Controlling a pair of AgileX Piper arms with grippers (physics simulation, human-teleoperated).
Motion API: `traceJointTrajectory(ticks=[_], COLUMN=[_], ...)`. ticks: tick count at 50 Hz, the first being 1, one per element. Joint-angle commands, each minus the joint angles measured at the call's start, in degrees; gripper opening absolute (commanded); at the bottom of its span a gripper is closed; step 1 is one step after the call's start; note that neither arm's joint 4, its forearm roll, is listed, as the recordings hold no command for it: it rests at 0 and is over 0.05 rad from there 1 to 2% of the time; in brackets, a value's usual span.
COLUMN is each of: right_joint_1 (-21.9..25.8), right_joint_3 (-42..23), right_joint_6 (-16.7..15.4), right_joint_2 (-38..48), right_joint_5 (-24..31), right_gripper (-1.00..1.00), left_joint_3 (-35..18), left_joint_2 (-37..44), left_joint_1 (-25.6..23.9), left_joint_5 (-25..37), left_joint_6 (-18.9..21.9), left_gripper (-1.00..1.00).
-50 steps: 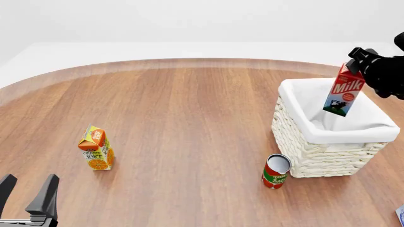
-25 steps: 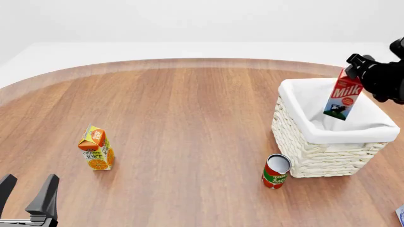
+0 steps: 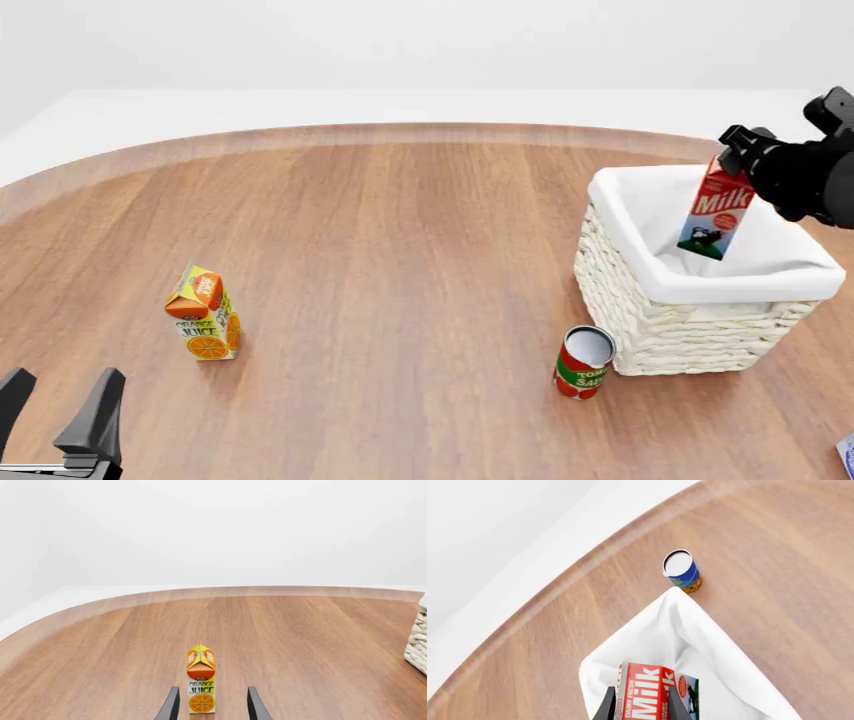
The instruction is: Pick the milk and place it in the basket.
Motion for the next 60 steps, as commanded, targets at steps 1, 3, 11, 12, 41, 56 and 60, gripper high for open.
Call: traceJointTrajectory(ticks=[1,3,11,12,41,56,60], right_joint_1=[-0.05,-0.01,-0.14,-0.14,0.75,0.94,0.82], right_joint_3=[-1.45,-1.50,-1.23,-1.23,-1.00,-2.06,-2.14], right_joint_6=[0.12,0.14,0.03,0.02,0.04,-0.17,-0.30], right_joint_2=[1.22,1.48,2.42,2.51,6.61,8.81,9.23], right_joint_5=[-1.21,-1.32,-2.16,-2.22,-4.89,-5.53,-5.80], right_gripper=[-1.00,-1.00,-1.00,-1.00,-1.00,-1.00,-1.00], left_joint_3=[0.00,0.00,0.00,0.00,0.00,0.00,0.00], left_joint_2=[0.00,0.00,0.00,0.00,0.00,0.00,0.00], left_joint_1=[-0.01,0.00,-0.01,0.00,-0.01,0.00,0.00], left_joint_5=[0.00,0.00,0.00,0.00,0.00,0.00,0.00], left_joint_6=[0.01,0.00,0.00,-0.01,0.00,0.01,0.01], left_gripper=[1.00,1.00,1.00,1.00,1.00,1.00,1.00])
